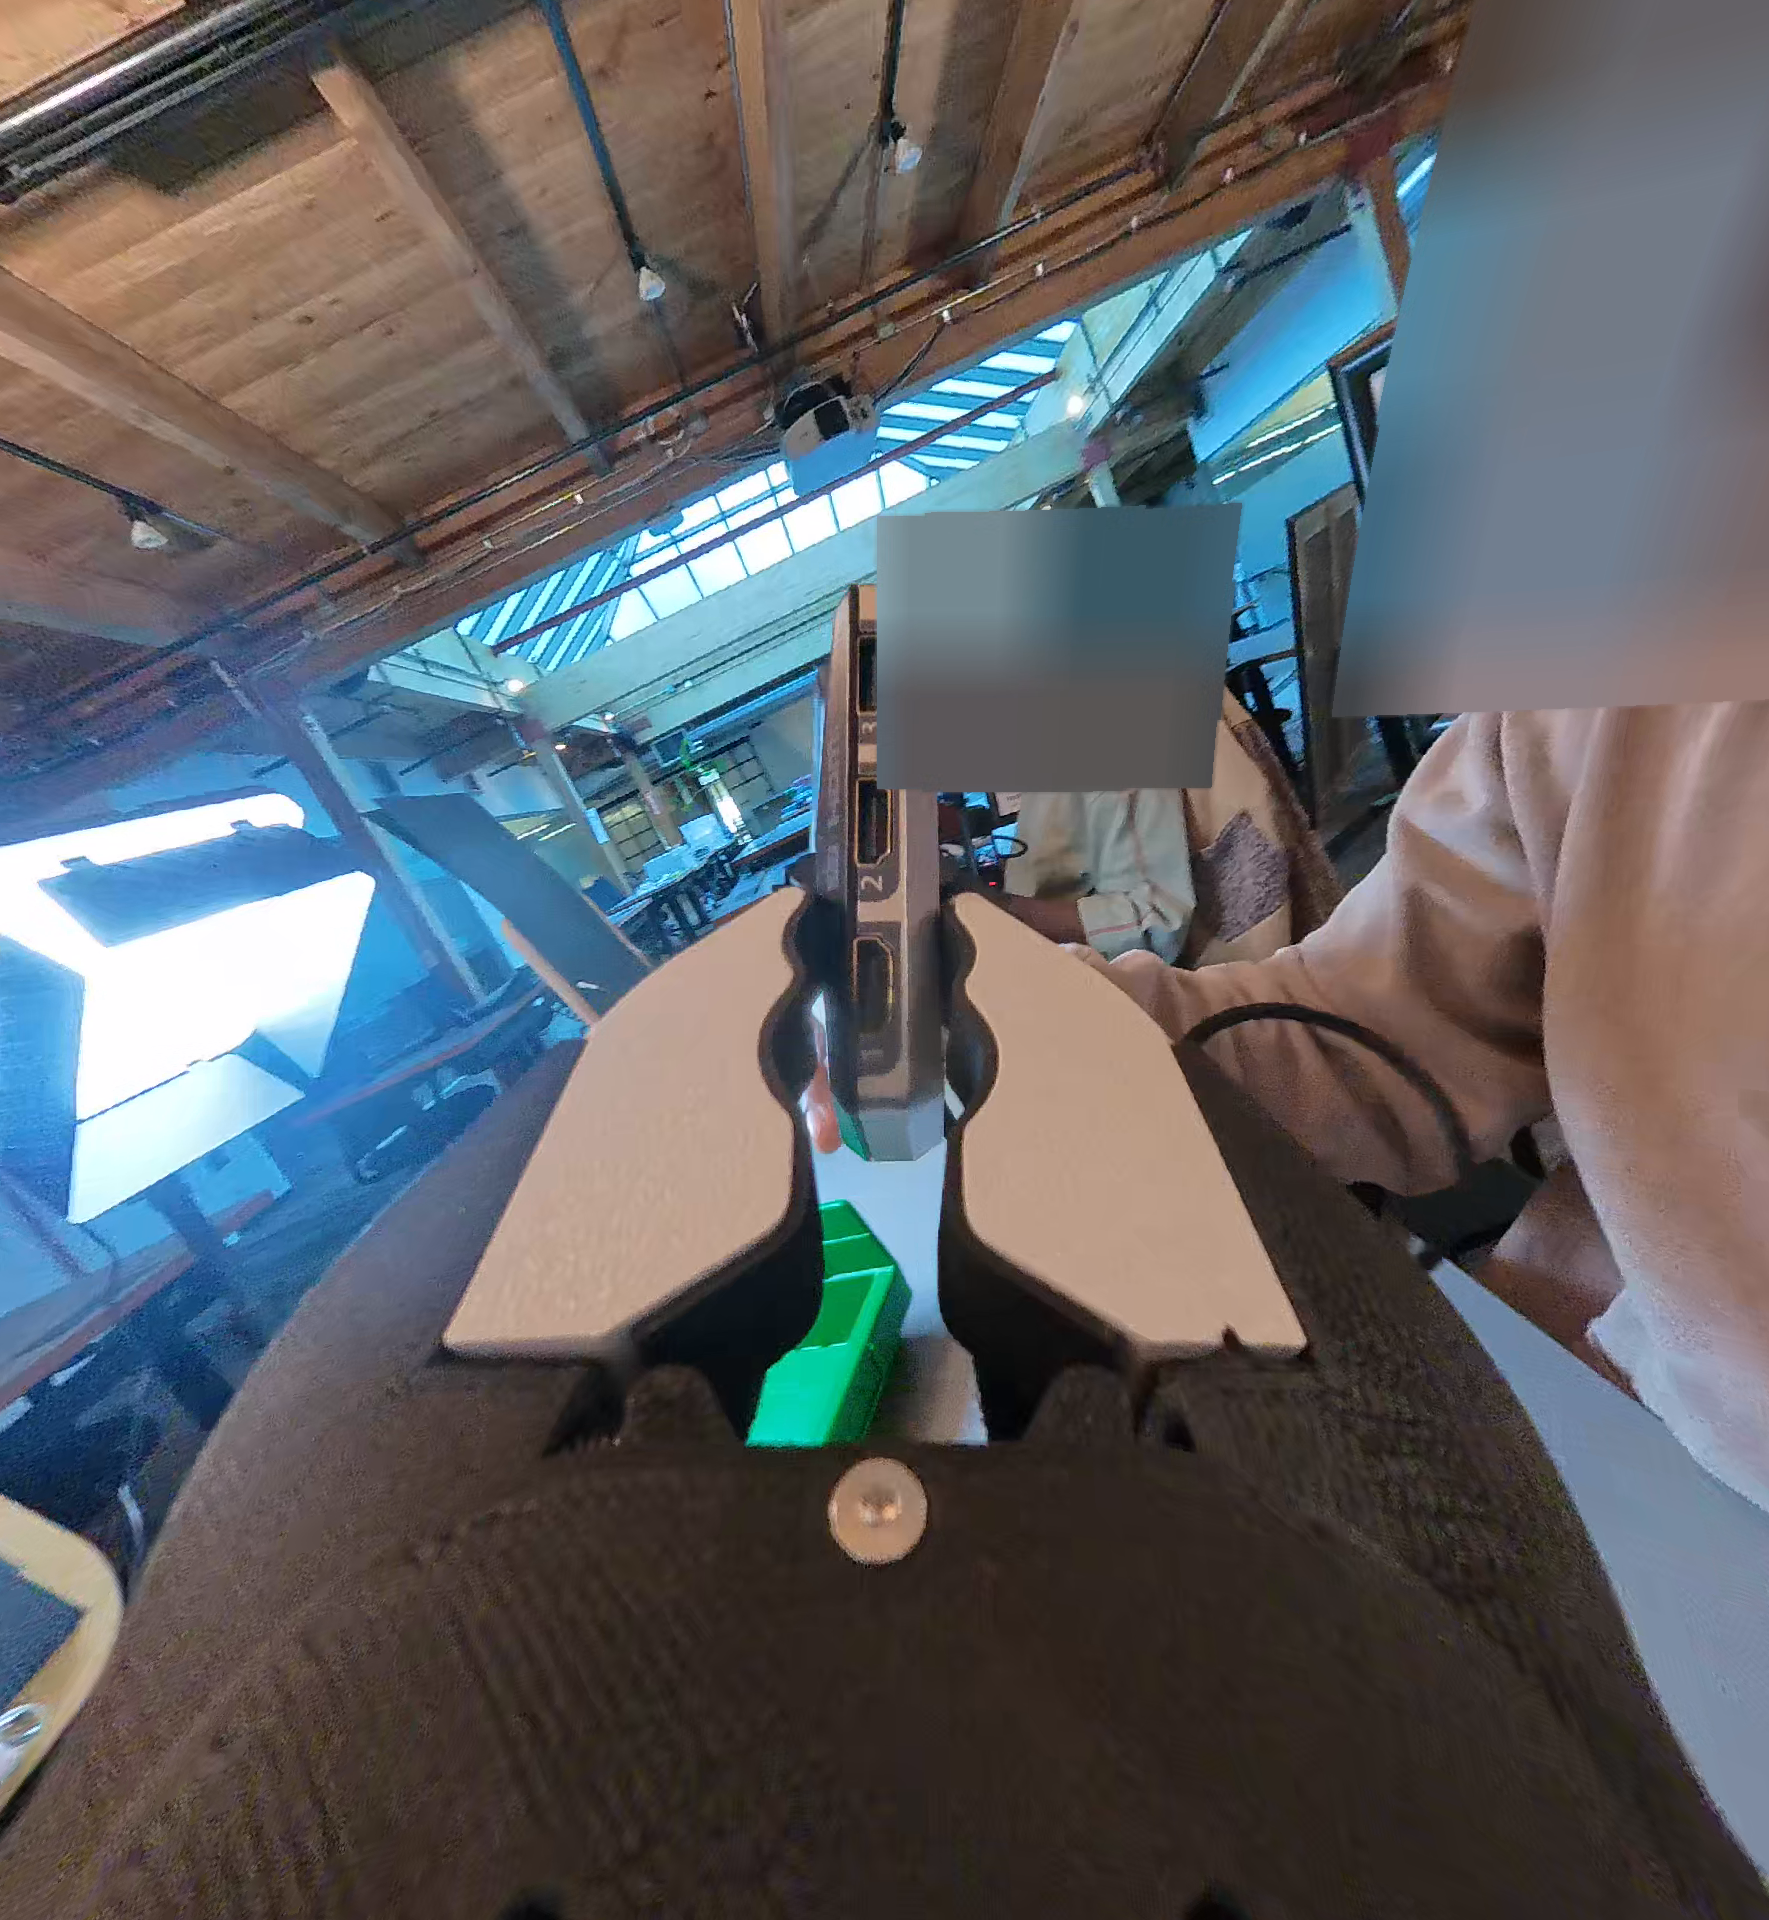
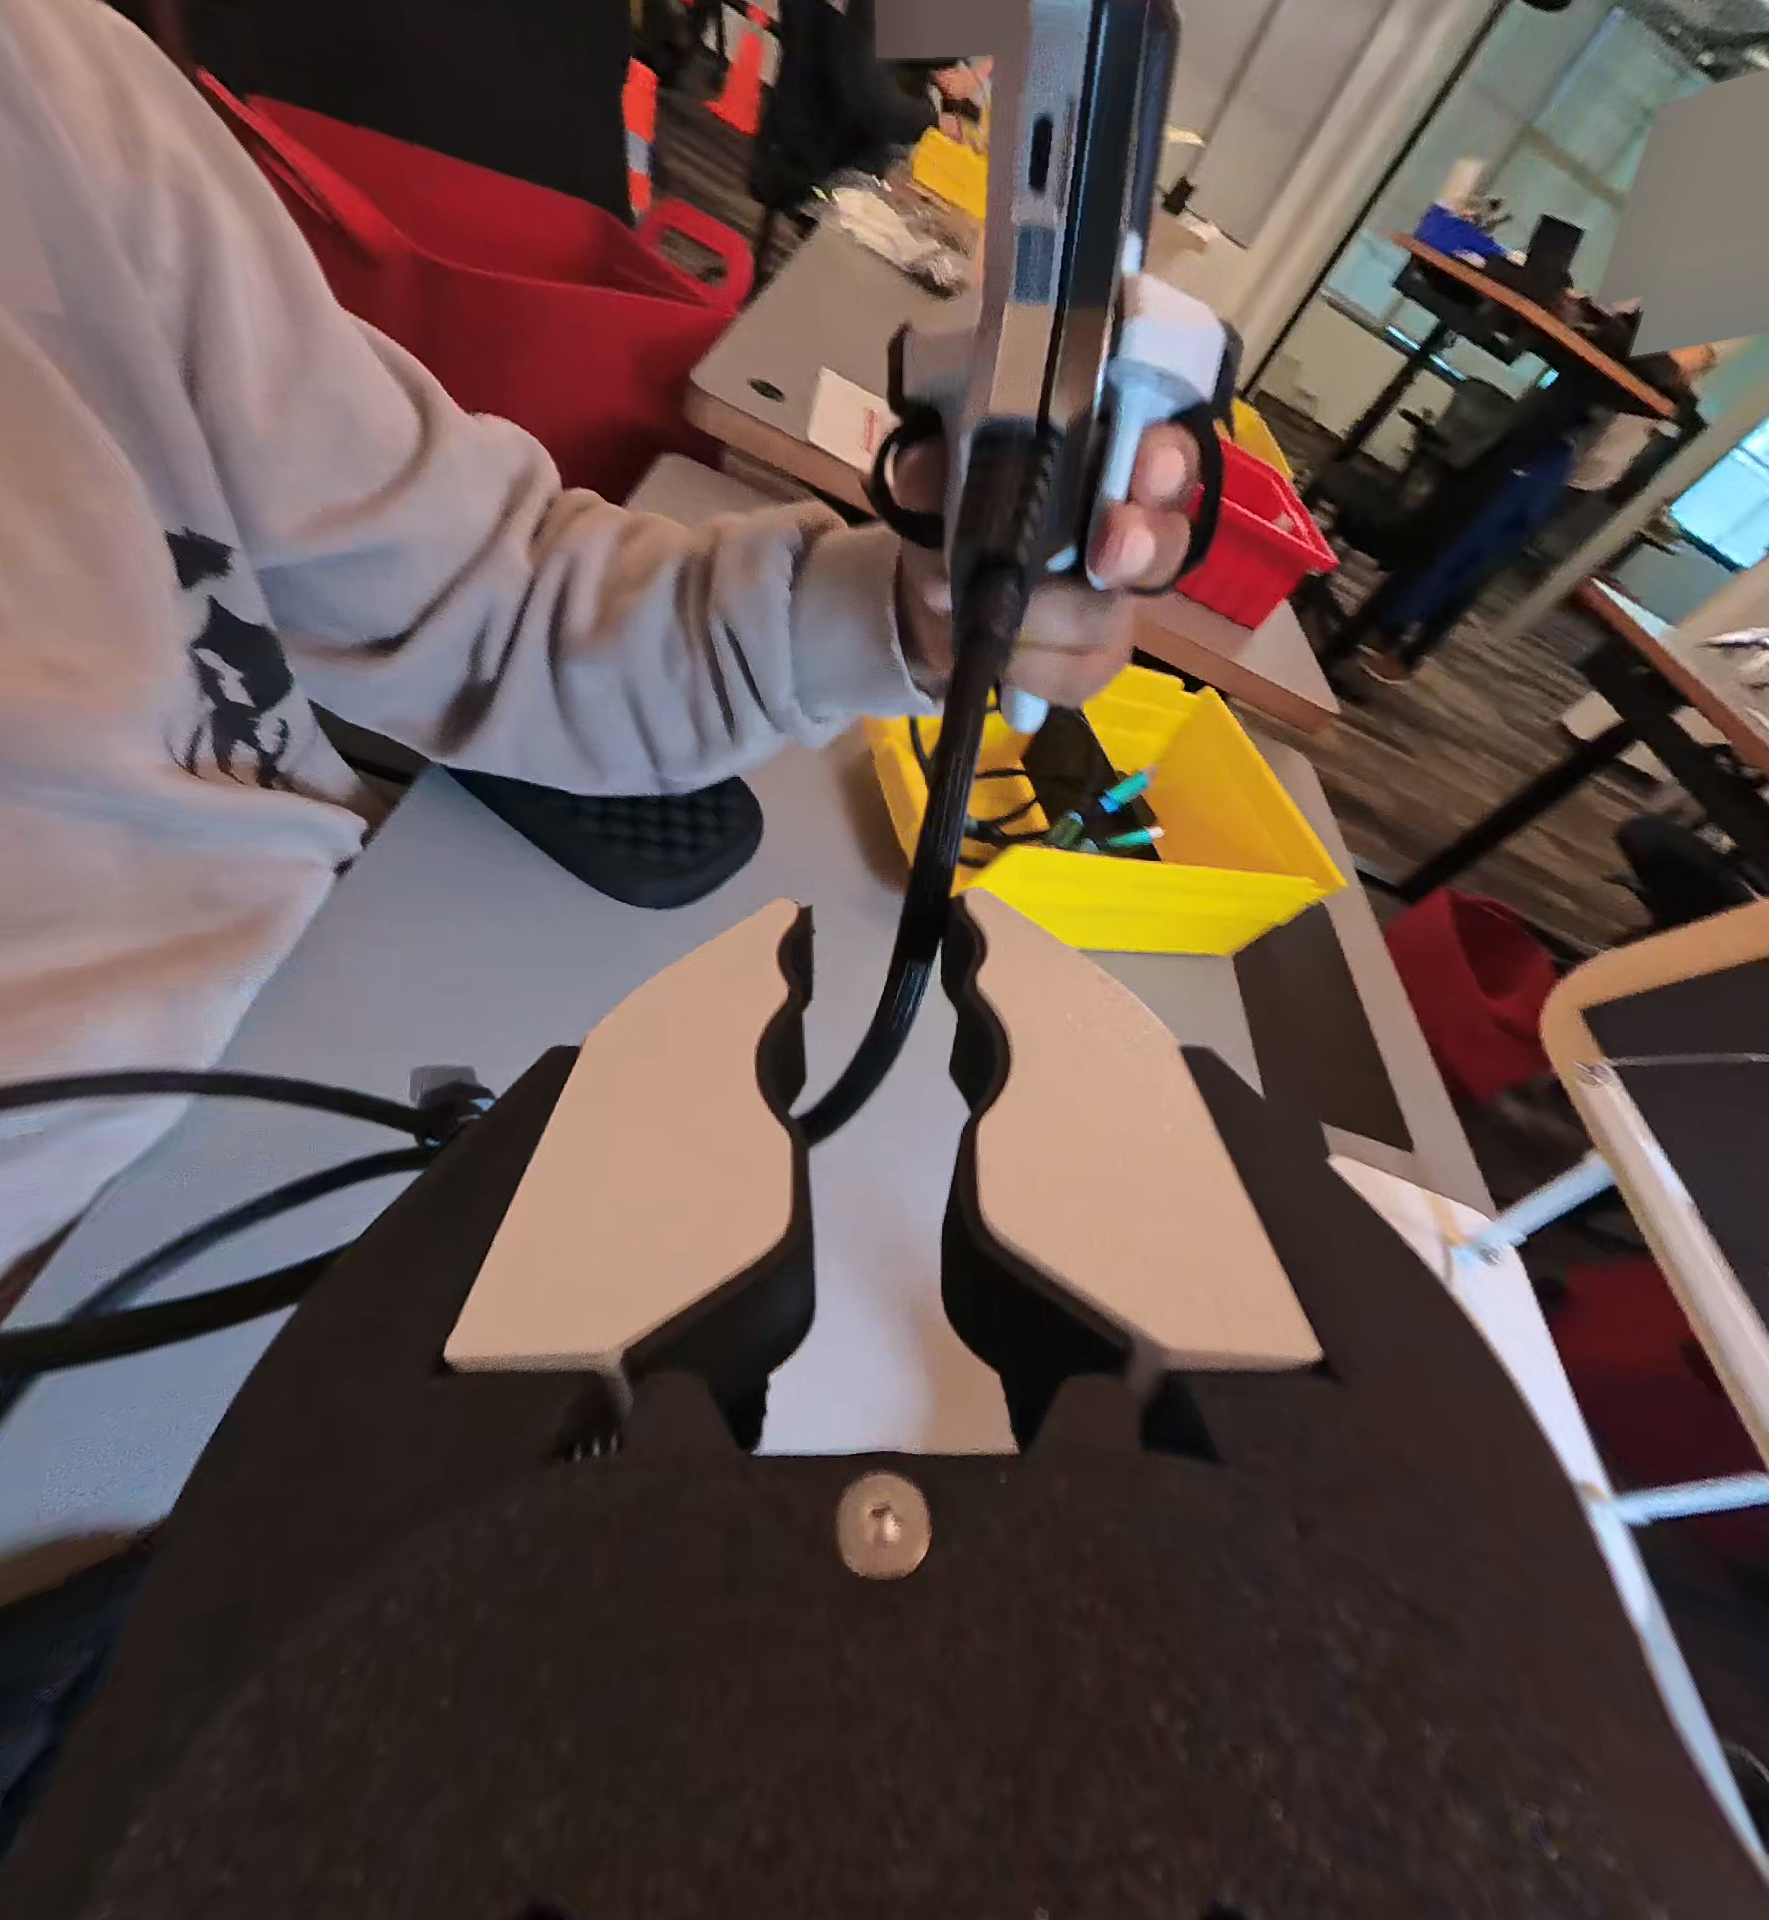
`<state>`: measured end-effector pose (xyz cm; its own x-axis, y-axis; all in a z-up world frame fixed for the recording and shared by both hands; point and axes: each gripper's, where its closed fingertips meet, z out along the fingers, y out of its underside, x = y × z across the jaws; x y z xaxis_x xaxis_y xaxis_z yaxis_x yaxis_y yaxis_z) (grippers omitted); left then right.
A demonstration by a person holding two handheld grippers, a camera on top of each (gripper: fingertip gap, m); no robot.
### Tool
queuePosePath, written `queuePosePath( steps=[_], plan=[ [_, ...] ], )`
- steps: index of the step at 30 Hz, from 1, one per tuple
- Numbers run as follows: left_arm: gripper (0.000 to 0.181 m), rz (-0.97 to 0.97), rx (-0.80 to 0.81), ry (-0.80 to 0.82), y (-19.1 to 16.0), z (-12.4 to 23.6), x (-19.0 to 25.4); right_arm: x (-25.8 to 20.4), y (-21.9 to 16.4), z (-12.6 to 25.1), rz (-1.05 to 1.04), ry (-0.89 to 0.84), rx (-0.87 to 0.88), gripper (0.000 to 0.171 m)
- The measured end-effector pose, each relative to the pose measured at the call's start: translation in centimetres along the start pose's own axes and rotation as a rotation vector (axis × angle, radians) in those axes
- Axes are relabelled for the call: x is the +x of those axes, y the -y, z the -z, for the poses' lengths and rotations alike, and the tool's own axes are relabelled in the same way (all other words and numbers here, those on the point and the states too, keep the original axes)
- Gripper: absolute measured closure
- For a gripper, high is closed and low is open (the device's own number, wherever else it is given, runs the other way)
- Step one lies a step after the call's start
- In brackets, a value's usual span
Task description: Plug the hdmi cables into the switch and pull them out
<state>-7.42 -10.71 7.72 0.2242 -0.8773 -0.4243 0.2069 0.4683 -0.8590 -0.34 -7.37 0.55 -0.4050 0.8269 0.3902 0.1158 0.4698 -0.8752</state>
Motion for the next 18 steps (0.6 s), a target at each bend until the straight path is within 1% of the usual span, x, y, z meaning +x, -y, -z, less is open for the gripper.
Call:
queuePosePath(
  steps=[3, 7, 8, 11, 12, 14, 18],
  plan=[
    [0.160, 0.054, 0.012, -0.022, -1.2, -0.7, 0.1, 0.5, 0.4, -1.7, -0.014, -0.013, 0.053, 0.141],
    [0.160, 0.106, -0.026, -0.032, -4.0, -1.7, -0.1, 2.3, 0.2, -3.4, 0.040, -0.134, 0.049, 0.144],
    [0.160, 0.109, -0.036, -0.019, -4.7, -1.8, -0.3, 2.5, -0.1, -3.5, 0.057, -0.155, 0.021, 0.147],
    [0.160, 0.096, -0.067, 0.014, -5.7, -1.4, -1.1, 3.5, -1.5, -3.6, 0.086, -0.225, -0.108, 0.148],
    [0.160, 0.083, -0.097, 0.013, -6.1, -1.3, -1.1, 3.6, -1.9, -3.6, 0.090, -0.231, -0.140, 0.148],
    [0.159, 0.045, -0.205, 0.022, -7.3, -0.9, -1.1, 3.7, -2.7, -3.4, 0.096, -0.240, -0.199, 0.148],
    [0.156, -0.071, -0.502, 0.070, -9.8, 0.4, -1.5, 3.7, -4.1, -3.3, 0.072, -0.228, -0.284, 0.149]
  ],
)
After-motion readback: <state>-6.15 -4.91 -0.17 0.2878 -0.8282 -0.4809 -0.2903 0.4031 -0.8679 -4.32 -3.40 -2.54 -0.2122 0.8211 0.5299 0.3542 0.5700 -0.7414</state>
